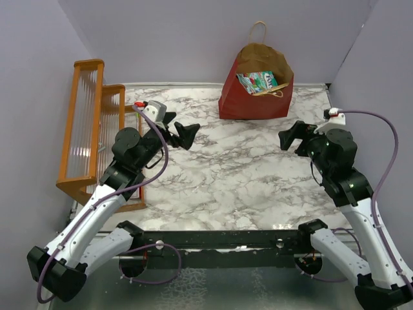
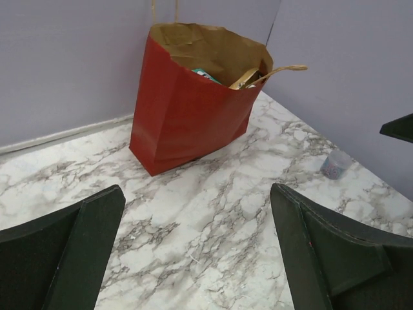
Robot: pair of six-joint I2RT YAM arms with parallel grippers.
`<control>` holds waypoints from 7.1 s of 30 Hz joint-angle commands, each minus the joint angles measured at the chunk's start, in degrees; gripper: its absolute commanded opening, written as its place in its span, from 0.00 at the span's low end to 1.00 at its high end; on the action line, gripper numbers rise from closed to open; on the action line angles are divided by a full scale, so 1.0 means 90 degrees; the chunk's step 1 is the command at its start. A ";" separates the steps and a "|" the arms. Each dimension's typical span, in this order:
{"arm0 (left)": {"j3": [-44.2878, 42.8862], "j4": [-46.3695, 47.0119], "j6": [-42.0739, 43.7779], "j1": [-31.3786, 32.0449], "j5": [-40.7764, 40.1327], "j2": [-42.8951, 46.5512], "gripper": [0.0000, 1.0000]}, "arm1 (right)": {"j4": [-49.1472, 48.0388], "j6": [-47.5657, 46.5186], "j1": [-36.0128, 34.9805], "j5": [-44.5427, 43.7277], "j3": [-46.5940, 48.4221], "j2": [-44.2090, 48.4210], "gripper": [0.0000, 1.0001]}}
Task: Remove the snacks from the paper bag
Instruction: Adjust the paper bag at the center of the board.
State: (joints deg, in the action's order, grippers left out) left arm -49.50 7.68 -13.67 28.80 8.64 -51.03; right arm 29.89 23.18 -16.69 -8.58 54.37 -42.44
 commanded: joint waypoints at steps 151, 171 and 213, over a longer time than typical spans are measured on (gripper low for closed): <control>-0.4197 0.0714 -0.3466 0.0240 0.2663 -0.5779 0.25 | 0.1181 0.0587 0.0096 0.1529 -0.0693 0.2686 0.18; -0.3385 0.1064 -0.4297 -0.1575 0.3965 -0.4078 0.00 | -0.0184 -0.0110 0.0096 0.4149 -0.0951 0.1657 0.24; -0.1455 -0.1647 -0.2980 -0.3083 0.4658 -0.0467 0.00 | -0.4471 0.1789 0.0096 0.4880 -0.2886 -0.2949 0.80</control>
State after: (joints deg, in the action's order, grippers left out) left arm -63.61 -6.15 -40.77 0.69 49.91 -57.78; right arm 6.09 34.57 -15.70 36.38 31.40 -62.61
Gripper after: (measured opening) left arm 0.011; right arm 0.787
